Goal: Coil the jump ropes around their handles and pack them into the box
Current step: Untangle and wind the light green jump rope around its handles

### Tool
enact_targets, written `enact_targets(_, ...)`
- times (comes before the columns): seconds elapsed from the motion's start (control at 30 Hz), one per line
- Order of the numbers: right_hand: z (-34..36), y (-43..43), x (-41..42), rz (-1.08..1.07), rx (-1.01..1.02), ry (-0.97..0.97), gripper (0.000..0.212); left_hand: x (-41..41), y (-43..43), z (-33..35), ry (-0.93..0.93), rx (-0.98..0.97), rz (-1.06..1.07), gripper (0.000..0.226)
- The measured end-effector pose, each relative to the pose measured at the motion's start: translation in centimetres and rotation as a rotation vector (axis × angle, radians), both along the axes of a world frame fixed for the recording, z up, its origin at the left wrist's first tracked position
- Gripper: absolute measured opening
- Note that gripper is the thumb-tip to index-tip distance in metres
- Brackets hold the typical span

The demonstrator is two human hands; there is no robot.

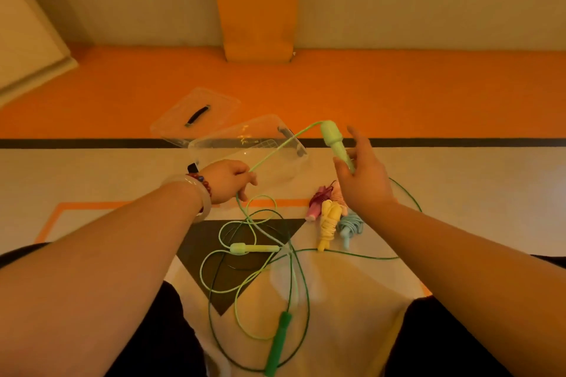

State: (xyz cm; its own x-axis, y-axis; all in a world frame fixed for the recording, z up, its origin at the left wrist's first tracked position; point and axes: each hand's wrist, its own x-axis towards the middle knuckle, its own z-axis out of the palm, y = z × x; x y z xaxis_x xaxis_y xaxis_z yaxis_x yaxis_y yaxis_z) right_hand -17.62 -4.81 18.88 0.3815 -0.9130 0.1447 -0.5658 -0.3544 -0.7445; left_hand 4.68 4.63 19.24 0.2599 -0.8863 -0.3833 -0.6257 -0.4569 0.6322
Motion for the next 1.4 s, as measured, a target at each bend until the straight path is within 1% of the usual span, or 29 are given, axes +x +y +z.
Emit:
enact_targets(0.07, 1.0, -0.2, -0.6, 0.083, 0.061, 0.140, 0.061, -0.7, 0.2, 2.1, -0.098, -0.040, -0.007, 0.031)
enact_targets(0.13, 1.7, 0.1, -0.5, 0.170, 0.147, 0.201, 0.069, -2.0, 0.0, 3.7, -0.171, -0.050, -0.086, 0.034)
enact_targets(0.23, 2.3, 1.0, 0.1, 0.274, 0.145, 0.206, 0.080, -3.9, -0.3, 3.8, -0.139, -0.039, -0.157, 0.035)
enact_targets(0.3, 2.1, 1.6, 0.7, 0.333, 0.118, 0.196, 0.074, -4.9, -0.3, 3.5, -0.094, -0.056, -0.170, 0.032)
enact_targets(0.37, 1.5, 2.1, 1.2, 0.353, 0.152, 0.147, 0.062, -5.7, -0.7, 3.3, -0.090, -0.106, -0.206, 0.030)
enact_targets(0.47, 0.6, 2.2, 1.7, 0.291, 0.138, 0.136, 0.034, -6.0, -1.2, 2.9, -0.125, -0.152, -0.246, 0.029)
enact_targets(0.53, 0.3, 1.7, 1.7, 0.274, 0.112, 0.181, 0.025, -5.4, -1.4, 2.5, -0.079, -0.176, -0.205, 0.024)
enact_targets(0.6, 0.5, 1.1, 1.7, 0.272, 0.121, 0.164, 0.024, -4.1, -1.5, 2.5, -0.009, -0.154, -0.150, 0.021)
enact_targets(0.63, 0.7, 0.9, 1.6, 0.243, 0.139, 0.123, 0.026, -3.3, -1.4, 2.7, -0.020, -0.105, -0.159, 0.022)
enact_targets(0.67, 1.0, 0.7, 1.5, 0.185, 0.173, 0.056, 0.029, -2.4, -1.3, 2.8, -0.066, -0.030, -0.194, 0.024)
enact_targets(0.77, 2.0, -0.4, 0.9, -0.085, 0.335, -0.200, 0.037, -0.2, -0.7, 2.4, -0.241, 0.244, -0.322, 0.030)
enact_targets(0.8, 2.0, -1.0, 0.6, -0.148, 0.354, -0.209, 0.037, 0.2, -0.6, 2.1, -0.254, 0.277, -0.312, 0.031)
enact_targets(0.83, 2.0, -1.6, 0.3, -0.177, 0.354, -0.153, 0.035, 0.4, -0.6, 2.0, -0.237, 0.258, -0.266, 0.031)
enact_targets(0.9, 1.7, -2.2, 0.0, -0.188, 0.337, 0.055, 0.029, -0.1, -0.9, 2.3, -0.248, 0.089, -0.149, 0.030)
enact_targets(0.93, 1.6, -2.1, 0.1, -0.185, 0.334, 0.158, 0.039, -0.6, -1.1, 2.6, -0.287, -0.023, -0.119, 0.029)
enact_targets(0.97, 1.8, -1.6, 0.2, -0.164, 0.323, 0.217, 0.053, -1.3, -1.4, 3.1, -0.317, -0.112, -0.113, 0.028)
enact_targets(1.0, 2.0, -1.2, 0.4, -0.110, 0.285, 0.217, 0.065, -1.8, -1.6, 3.4, -0.326, -0.160, -0.128, 0.028)
enact_targets(1.03, 2.4, -0.5, 0.7, -0.024, 0.238, 0.173, 0.072, -2.5, -1.7, 3.7, -0.319, -0.176, -0.157, 0.027)
enact_targets(1.07, 2.7, 0.0, 1.1, 0.081, 0.221, 0.128, 0.074, -3.0, -1.8, 3.9, -0.291, -0.173, -0.186, 0.026)
enact_targets(1.1, 2.9, 0.5, 1.5, 0.190, 0.222, 0.119, 0.069, -3.4, -1.8, 3.9, -0.253, -0.165, -0.206, 0.026)
enact_targets(1.13, 2.9, 0.8, 1.7, 0.283, 0.228, 0.136, 0.059, -3.9, -1.7, 3.9, -0.213, -0.164, -0.220, 0.027)
enact_targets(1.17, 2.8, 1.0, 2.0, 0.340, 0.218, 0.153, 0.043, -4.3, -1.8, 3.9, -0.169, -0.181, -0.225, 0.028)
enact_targets(1.2, 2.8, 1.1, 2.1, 0.351, 0.196, 0.143, 0.028, -4.7, -1.8, 3.9, -0.114, -0.213, -0.208, 0.029)
enact_targets(1.23, 2.9, 1.0, 2.1, 0.328, 0.177, 0.106, 0.018, -4.7, -1.9, 3.9, -0.062, -0.236, -0.181, 0.030)
enact_targets(1.27, 3.0, 0.7, 1.9, 0.276, 0.170, 0.047, 0.018, -4.4, -1.9, 4.0, -0.038, -0.220, -0.169, 0.030)
enact_targets(1.3, 3.2, 0.4, 1.6, 0.191, 0.188, -0.035, 0.021, -3.9, -1.8, 3.9, -0.060, -0.160, -0.183, 0.029)
enact_targets(1.37, 3.9, -0.5, 0.8, -0.041, 0.260, -0.249, 0.025, -2.1, -1.2, 3.2, -0.172, 0.075, -0.247, 0.024)
enact_targets(1.4, 4.3, -1.2, 0.3, -0.157, 0.280, -0.326, 0.025, -1.1, -0.9, 2.5, -0.215, 0.184, -0.253, 0.023)
